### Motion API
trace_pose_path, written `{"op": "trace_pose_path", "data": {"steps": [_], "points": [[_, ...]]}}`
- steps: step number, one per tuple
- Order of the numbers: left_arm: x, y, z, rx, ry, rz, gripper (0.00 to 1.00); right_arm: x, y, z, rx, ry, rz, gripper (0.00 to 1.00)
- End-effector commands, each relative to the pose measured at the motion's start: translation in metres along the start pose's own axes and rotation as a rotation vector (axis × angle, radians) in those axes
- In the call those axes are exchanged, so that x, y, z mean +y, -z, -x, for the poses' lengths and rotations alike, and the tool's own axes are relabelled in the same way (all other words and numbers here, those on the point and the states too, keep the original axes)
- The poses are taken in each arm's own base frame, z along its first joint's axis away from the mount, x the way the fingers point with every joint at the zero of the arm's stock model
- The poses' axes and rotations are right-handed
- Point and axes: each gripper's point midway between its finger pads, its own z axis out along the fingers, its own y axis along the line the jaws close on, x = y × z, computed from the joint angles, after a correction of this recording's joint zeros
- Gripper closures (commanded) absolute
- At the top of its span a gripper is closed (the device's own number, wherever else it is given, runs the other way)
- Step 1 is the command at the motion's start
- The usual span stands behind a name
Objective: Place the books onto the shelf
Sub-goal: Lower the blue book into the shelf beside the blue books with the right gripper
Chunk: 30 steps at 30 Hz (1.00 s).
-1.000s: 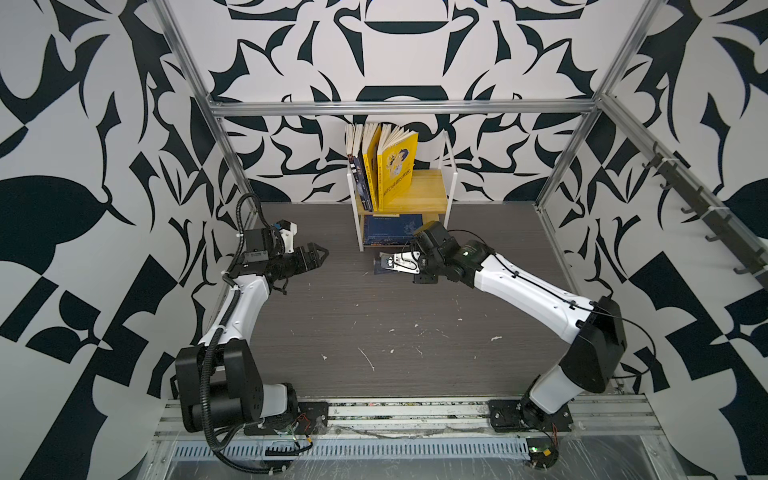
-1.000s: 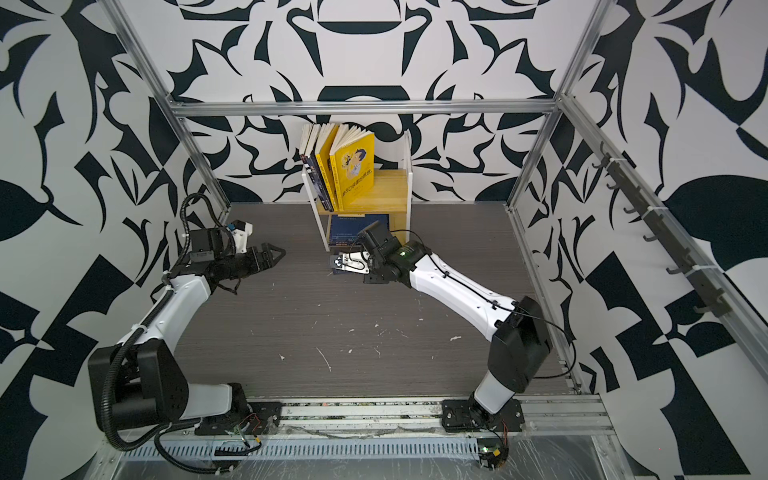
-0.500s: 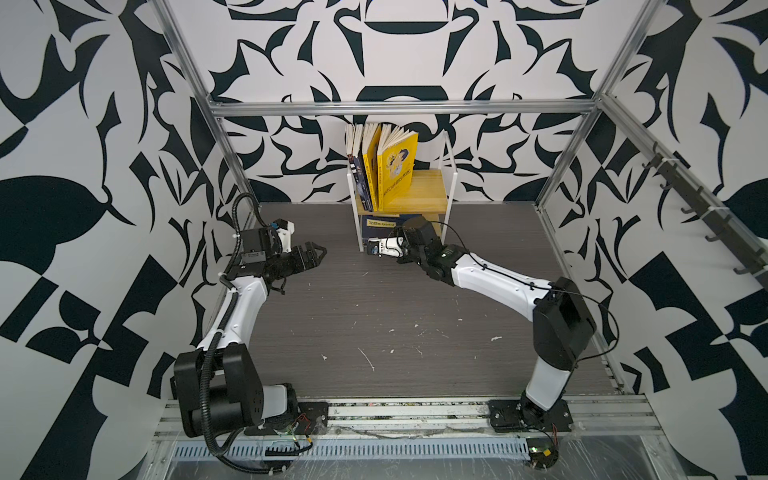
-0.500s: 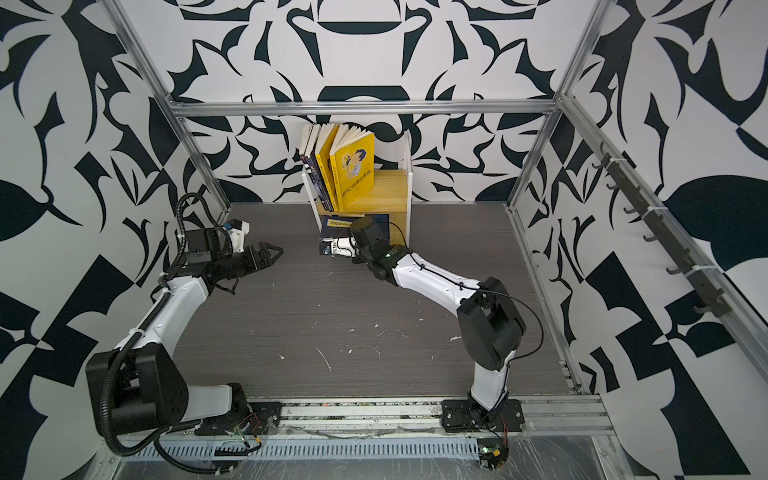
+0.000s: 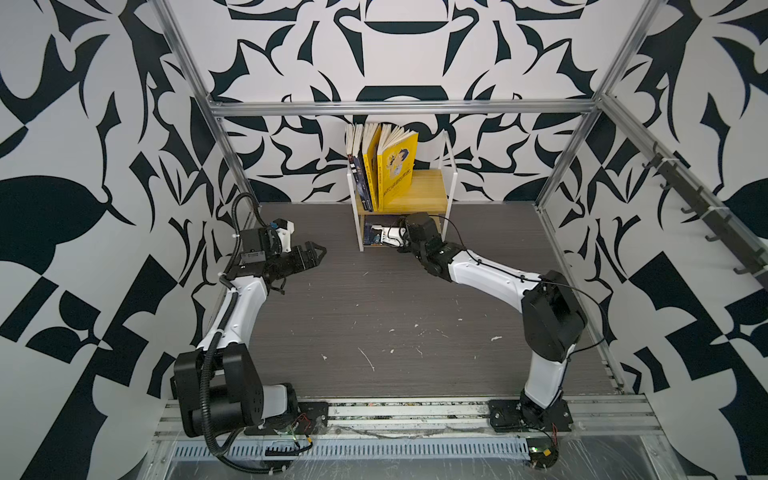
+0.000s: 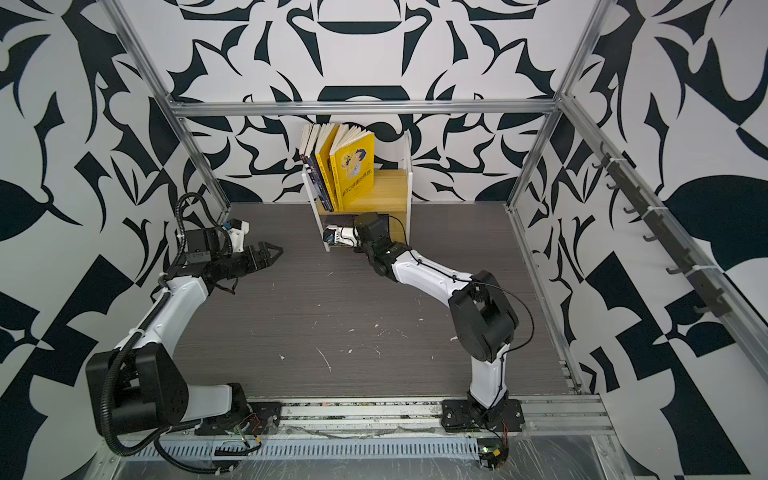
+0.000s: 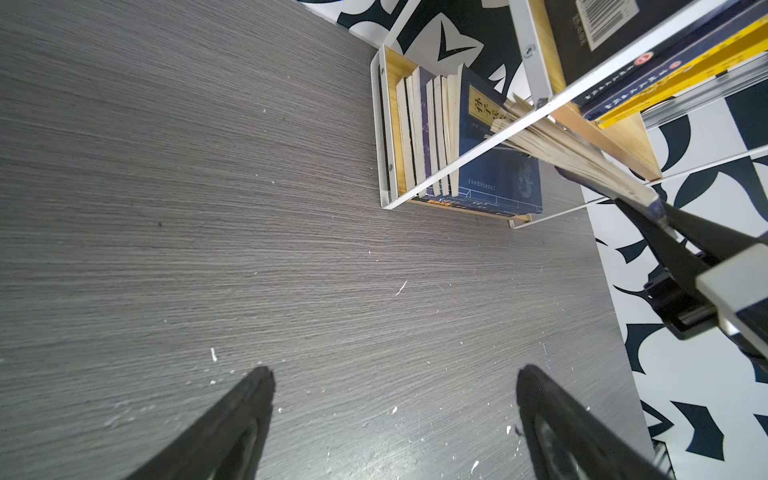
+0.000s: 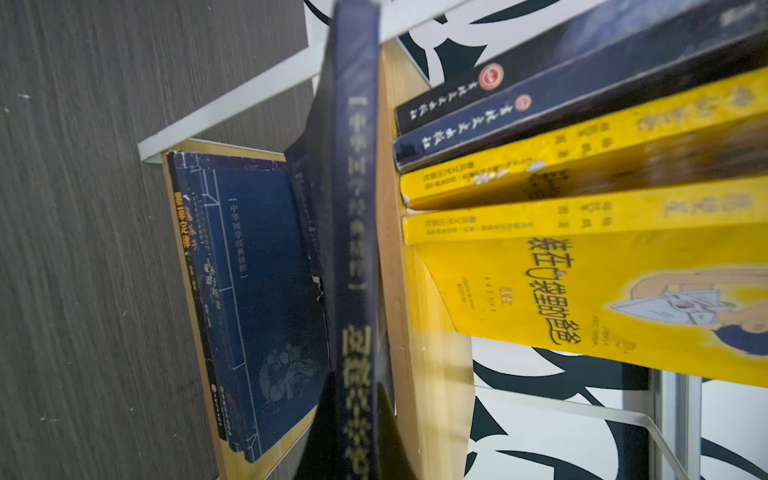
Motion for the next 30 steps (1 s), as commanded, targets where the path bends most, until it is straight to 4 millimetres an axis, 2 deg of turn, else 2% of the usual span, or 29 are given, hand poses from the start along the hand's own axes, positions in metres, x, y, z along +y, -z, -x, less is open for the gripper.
{"op": "trace_pose_path", "data": {"steps": [1, 7, 13, 19, 30], "points": [[-0.002, 0.003, -0.002, -0.008, -0.007, -0.014, 0.05, -0.007, 0.000, 0.004, -0.023, -0.062, -0.038, 1.00], [-0.002, 0.003, 0.000, -0.012, -0.008, -0.015, 0.05, 0.048, -0.006, -0.004, -0.015, -0.105, 0.157, 1.00], [-0.002, 0.004, 0.000, -0.012, -0.006, -0.018, 0.06, 0.069, -0.011, -0.014, -0.003, -0.135, 0.287, 1.00], [-0.004, 0.005, 0.001, -0.015, -0.004, -0.024, 0.06, 0.064, -0.025, -0.033, 0.030, -0.168, 0.301, 1.00], [-0.004, 0.005, 0.001, -0.020, -0.008, -0.022, 0.06, 0.046, -0.048, -0.026, -0.014, -0.149, 0.266, 1.00]]}}
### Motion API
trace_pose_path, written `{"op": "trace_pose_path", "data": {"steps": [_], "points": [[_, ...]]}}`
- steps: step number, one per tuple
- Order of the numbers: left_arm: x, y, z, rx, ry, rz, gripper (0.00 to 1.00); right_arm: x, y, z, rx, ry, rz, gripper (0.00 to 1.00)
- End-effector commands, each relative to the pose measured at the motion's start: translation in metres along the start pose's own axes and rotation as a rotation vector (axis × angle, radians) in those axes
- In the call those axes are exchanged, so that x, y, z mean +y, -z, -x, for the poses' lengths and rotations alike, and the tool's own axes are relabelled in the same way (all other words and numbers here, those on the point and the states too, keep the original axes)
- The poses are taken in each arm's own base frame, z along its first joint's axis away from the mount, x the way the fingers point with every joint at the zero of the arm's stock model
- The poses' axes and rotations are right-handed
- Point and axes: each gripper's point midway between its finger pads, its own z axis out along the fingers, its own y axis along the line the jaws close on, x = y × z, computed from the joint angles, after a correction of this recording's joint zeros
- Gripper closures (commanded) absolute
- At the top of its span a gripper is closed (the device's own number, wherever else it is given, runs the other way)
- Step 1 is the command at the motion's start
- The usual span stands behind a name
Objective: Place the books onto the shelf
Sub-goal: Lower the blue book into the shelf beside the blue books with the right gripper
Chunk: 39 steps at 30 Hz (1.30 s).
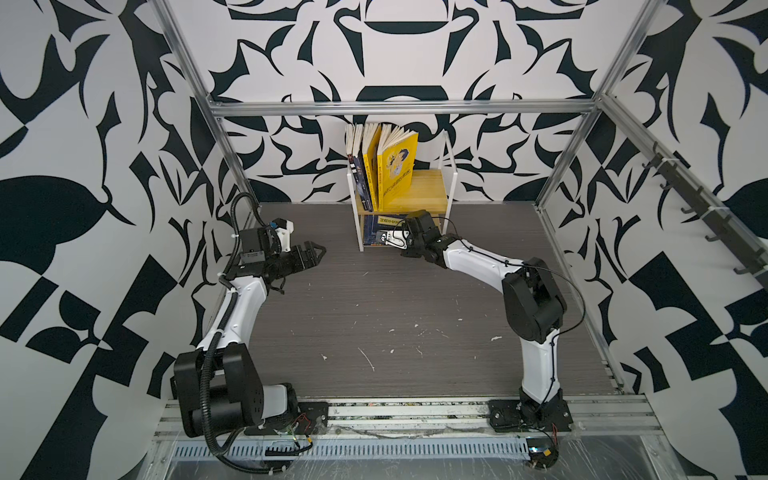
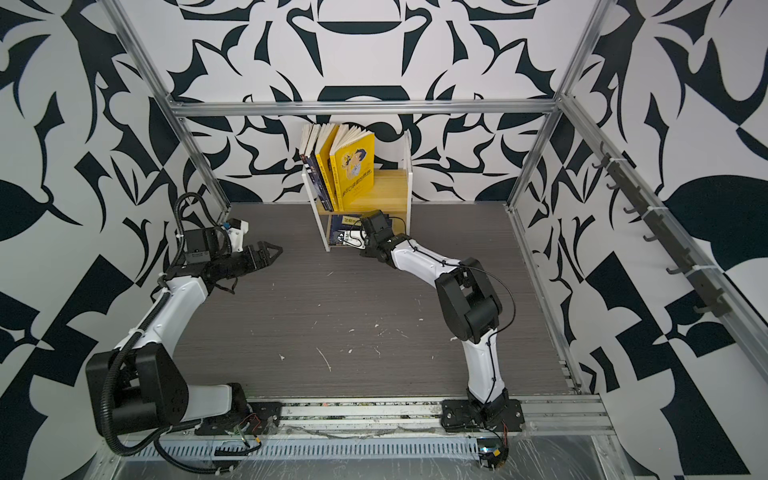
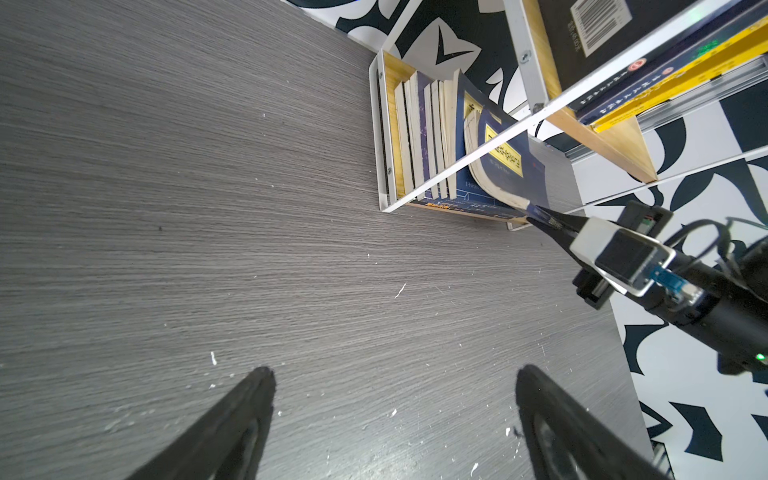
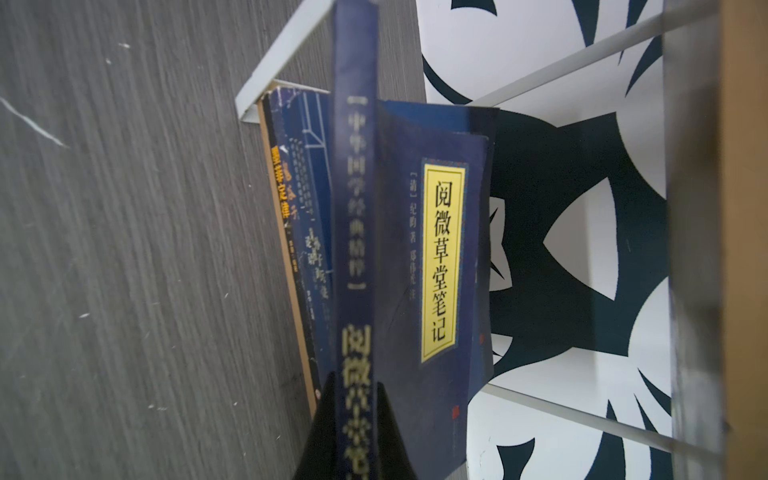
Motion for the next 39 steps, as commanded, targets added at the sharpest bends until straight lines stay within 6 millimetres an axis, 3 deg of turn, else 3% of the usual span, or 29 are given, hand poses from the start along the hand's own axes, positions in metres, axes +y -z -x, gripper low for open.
{"op": "trace_pose_path", "data": {"steps": [1, 10, 21, 23, 25, 28, 39], "points": [[-0.003, 0.005, -0.001, -0.013, -0.007, -0.015, 0.06, -0.018, 0.003, 0.016, -0.058, 0.003, -0.030, 1.00], [-0.005, 0.006, 0.000, -0.019, -0.010, -0.018, 0.06, -0.034, -0.008, 0.020, -0.086, 0.024, -0.072, 1.00], [-0.004, 0.003, 0.001, -0.018, 0.014, -0.028, 0.06, -0.036, -0.018, 0.021, -0.090, 0.074, -0.079, 0.99], [-0.005, 0.003, 0.000, -0.018, 0.013, -0.029, 0.06, -0.034, -0.019, 0.020, -0.083, 0.078, -0.069, 0.93], [-0.005, 0.004, 0.000, -0.019, 0.014, -0.028, 0.06, -0.032, -0.017, 0.018, -0.073, 0.080, -0.051, 0.79], [-0.005, 0.004, 0.000, -0.018, 0.014, -0.028, 0.06, -0.026, -0.013, 0.018, -0.072, 0.083, -0.015, 0.65], [-0.005, 0.004, -0.001, -0.019, 0.010, -0.028, 0.06, -0.005, 0.001, 0.018, -0.079, 0.081, 0.122, 0.48]]}}
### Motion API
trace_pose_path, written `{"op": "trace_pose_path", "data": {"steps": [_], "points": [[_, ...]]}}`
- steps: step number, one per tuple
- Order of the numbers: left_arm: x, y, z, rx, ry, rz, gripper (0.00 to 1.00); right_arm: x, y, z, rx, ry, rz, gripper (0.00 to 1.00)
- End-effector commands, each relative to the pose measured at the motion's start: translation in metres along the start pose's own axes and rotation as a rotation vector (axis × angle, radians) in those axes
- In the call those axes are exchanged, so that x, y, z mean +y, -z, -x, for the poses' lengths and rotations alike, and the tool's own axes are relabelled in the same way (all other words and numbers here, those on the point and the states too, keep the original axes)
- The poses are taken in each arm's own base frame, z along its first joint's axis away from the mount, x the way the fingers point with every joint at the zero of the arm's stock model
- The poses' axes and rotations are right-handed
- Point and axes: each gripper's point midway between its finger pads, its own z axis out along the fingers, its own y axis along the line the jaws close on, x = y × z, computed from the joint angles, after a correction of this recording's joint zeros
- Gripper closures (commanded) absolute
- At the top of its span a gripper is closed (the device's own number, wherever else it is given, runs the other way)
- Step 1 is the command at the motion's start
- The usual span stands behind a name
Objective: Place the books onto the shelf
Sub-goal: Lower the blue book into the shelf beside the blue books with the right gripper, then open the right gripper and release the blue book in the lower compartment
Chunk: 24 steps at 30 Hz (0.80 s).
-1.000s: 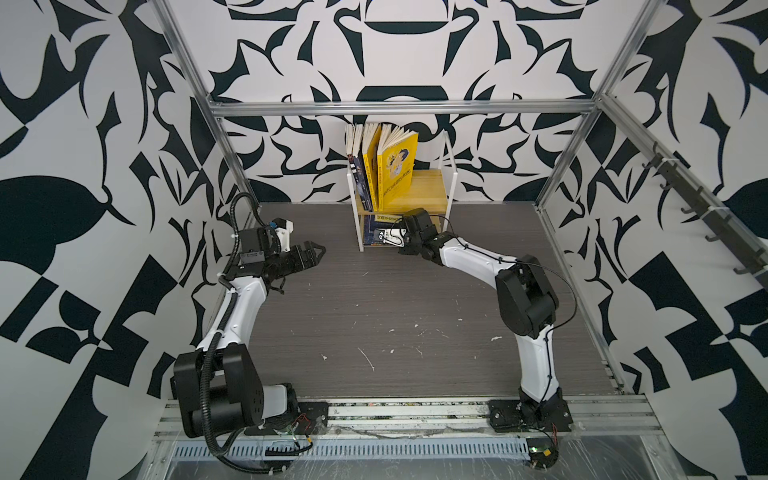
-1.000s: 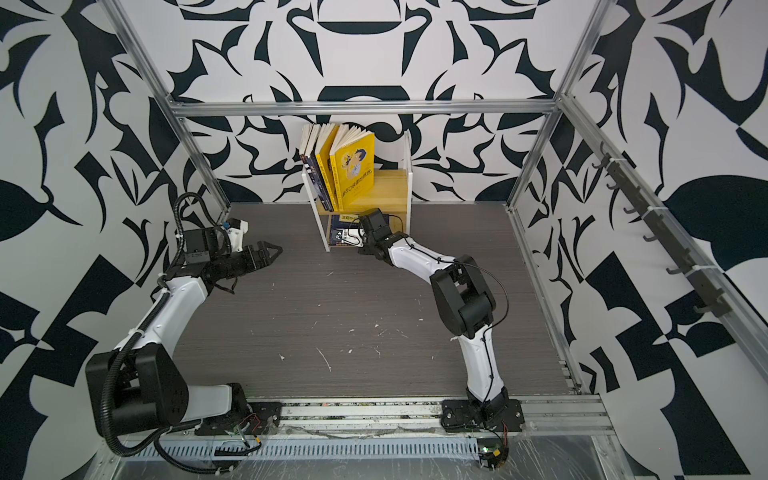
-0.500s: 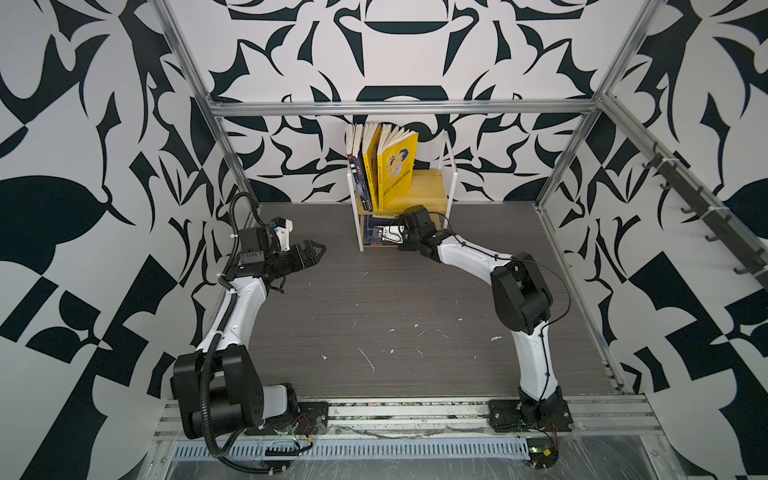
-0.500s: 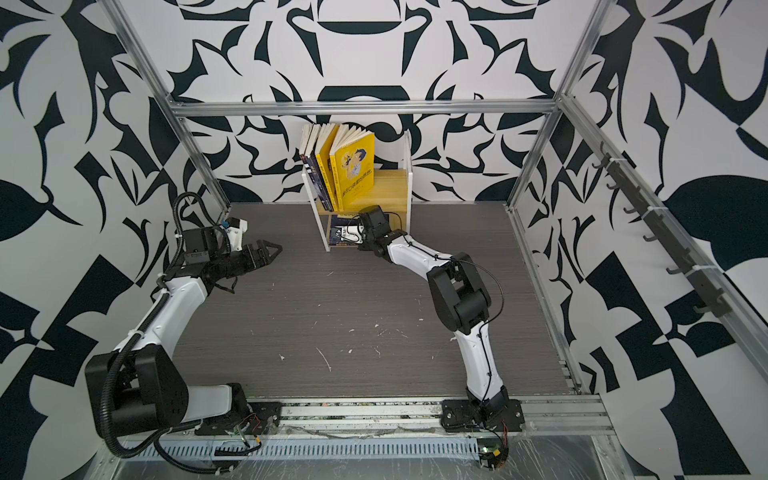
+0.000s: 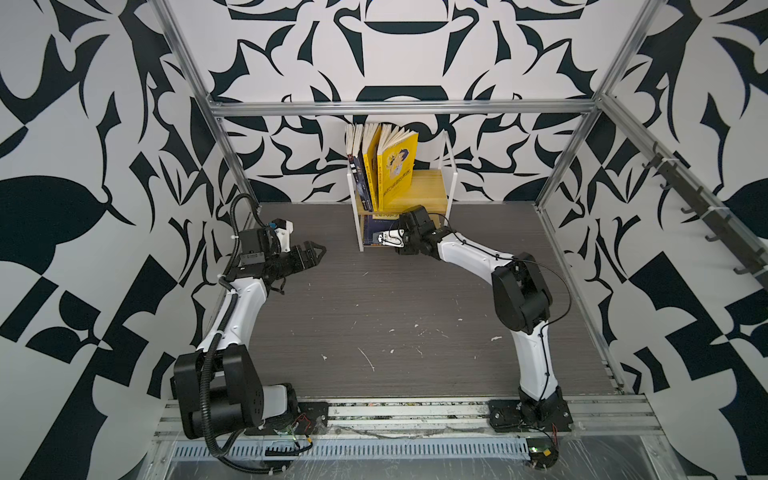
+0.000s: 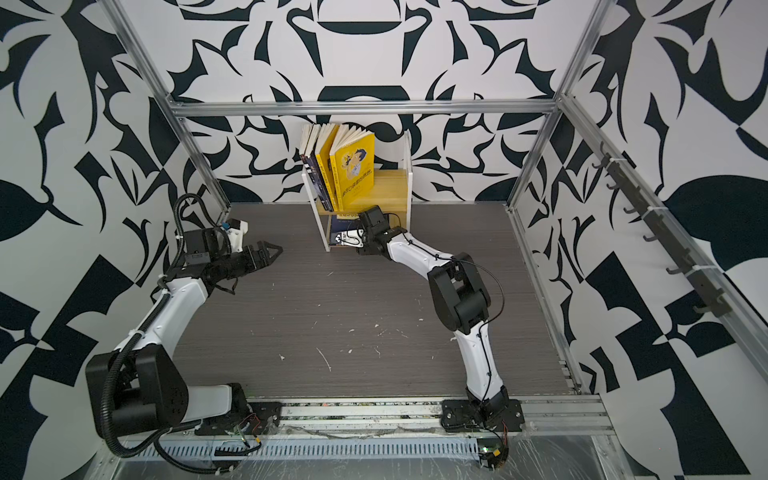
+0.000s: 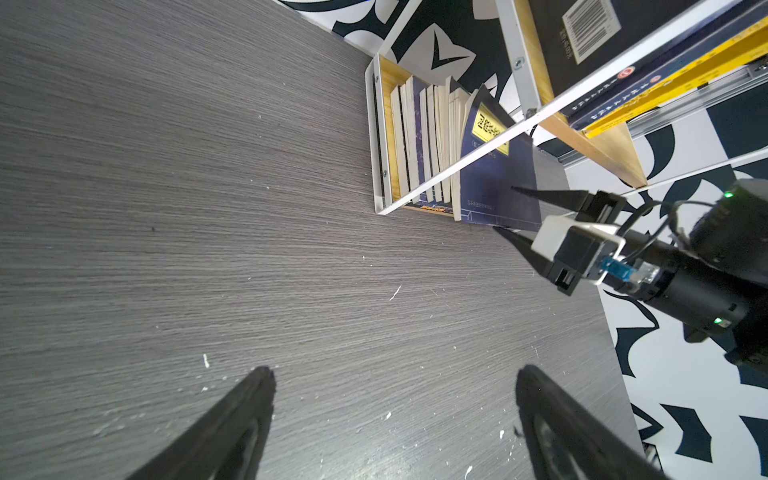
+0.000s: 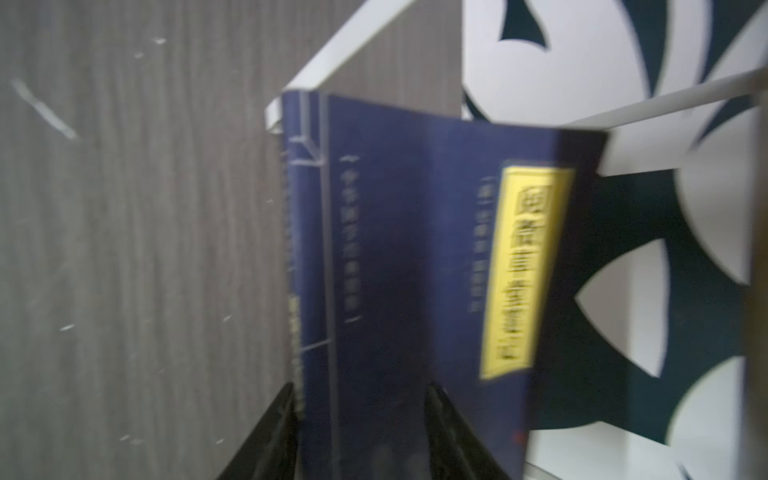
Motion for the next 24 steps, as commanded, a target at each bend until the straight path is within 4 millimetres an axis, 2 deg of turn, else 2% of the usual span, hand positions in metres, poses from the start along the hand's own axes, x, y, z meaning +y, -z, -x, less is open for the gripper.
{"op": "trace_pose_path", "data": {"steps": [1, 8, 15, 24], "points": [[-0.003, 0.004, -0.001, -0.009, -0.001, -0.015, 0.06, -0.018, 0.025, 0.016, -0.049, -0.017, -0.005, 0.47], [-0.004, 0.004, -0.001, -0.009, -0.003, -0.016, 0.06, -0.022, 0.020, 0.018, -0.057, -0.026, -0.016, 0.47], [-0.004, 0.004, -0.001, -0.010, -0.005, -0.016, 0.06, -0.039, 0.014, 0.017, -0.045, -0.032, -0.072, 0.53], [-0.003, 0.003, -0.002, -0.007, -0.001, -0.014, 0.06, -0.050, 0.009, 0.014, -0.034, -0.036, -0.104, 0.58]]}}
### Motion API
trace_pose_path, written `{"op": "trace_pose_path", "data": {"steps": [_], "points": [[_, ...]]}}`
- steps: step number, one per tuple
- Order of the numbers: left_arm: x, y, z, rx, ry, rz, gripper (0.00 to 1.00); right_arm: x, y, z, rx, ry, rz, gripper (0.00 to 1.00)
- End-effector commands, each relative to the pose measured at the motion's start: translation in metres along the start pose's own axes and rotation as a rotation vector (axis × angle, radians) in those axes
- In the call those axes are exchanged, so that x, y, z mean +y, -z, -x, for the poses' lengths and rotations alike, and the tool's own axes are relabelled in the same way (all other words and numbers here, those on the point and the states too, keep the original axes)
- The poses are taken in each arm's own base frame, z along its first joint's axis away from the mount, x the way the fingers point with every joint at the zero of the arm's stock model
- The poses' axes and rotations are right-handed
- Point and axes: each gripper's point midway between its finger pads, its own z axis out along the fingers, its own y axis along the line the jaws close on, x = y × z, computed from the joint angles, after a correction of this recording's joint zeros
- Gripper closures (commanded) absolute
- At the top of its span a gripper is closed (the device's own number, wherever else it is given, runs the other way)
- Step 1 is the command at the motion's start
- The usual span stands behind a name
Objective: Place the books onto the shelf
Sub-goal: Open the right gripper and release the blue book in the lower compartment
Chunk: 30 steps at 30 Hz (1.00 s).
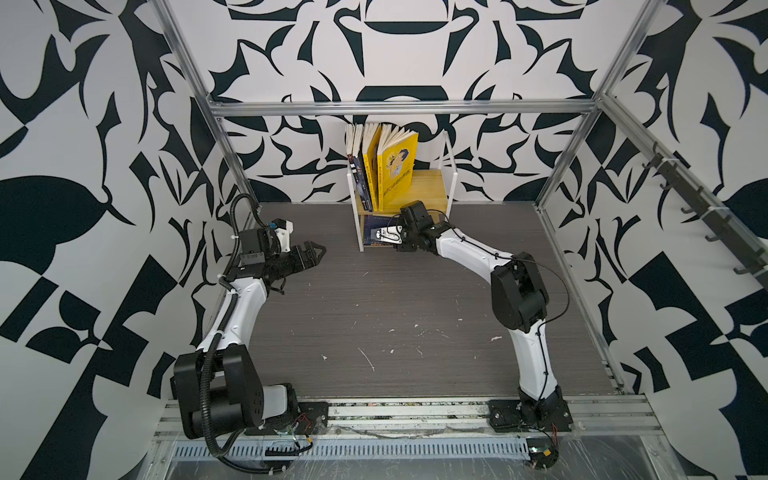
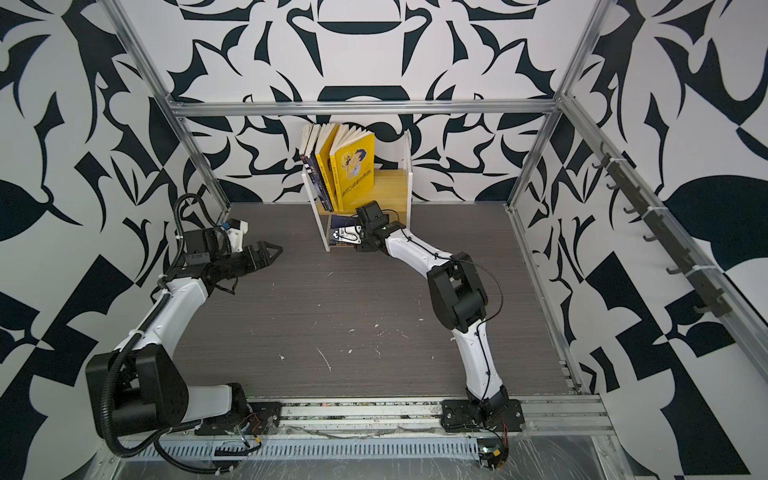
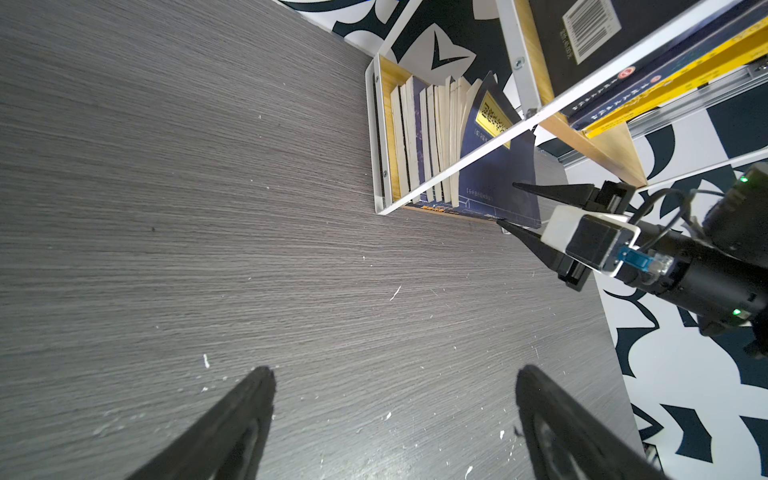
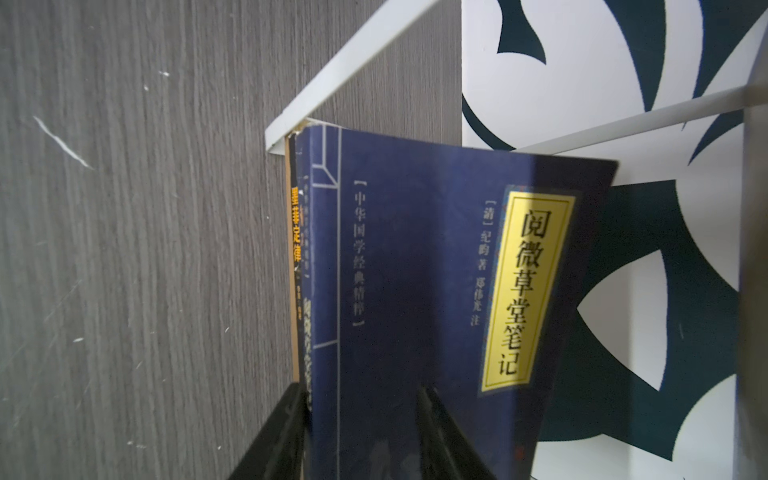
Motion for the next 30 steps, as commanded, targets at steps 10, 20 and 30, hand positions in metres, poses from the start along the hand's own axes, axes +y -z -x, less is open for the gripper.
{"op": "trace_pose_path", "data": {"steps": [10, 20, 30], "points": [[-0.003, 0.003, -0.002, -0.006, -0.001, -0.013, 0.06, -0.034, 0.011, 0.004, -0.011, 0.002, -0.082, 0.64], [-0.003, 0.003, -0.002, -0.006, 0.001, -0.015, 0.06, -0.029, 0.026, -0.008, -0.001, -0.004, -0.049, 0.58], [-0.003, 0.003, -0.002, -0.004, 0.000, -0.014, 0.06, -0.035, 0.020, -0.009, -0.001, -0.012, -0.069, 0.68]]}}
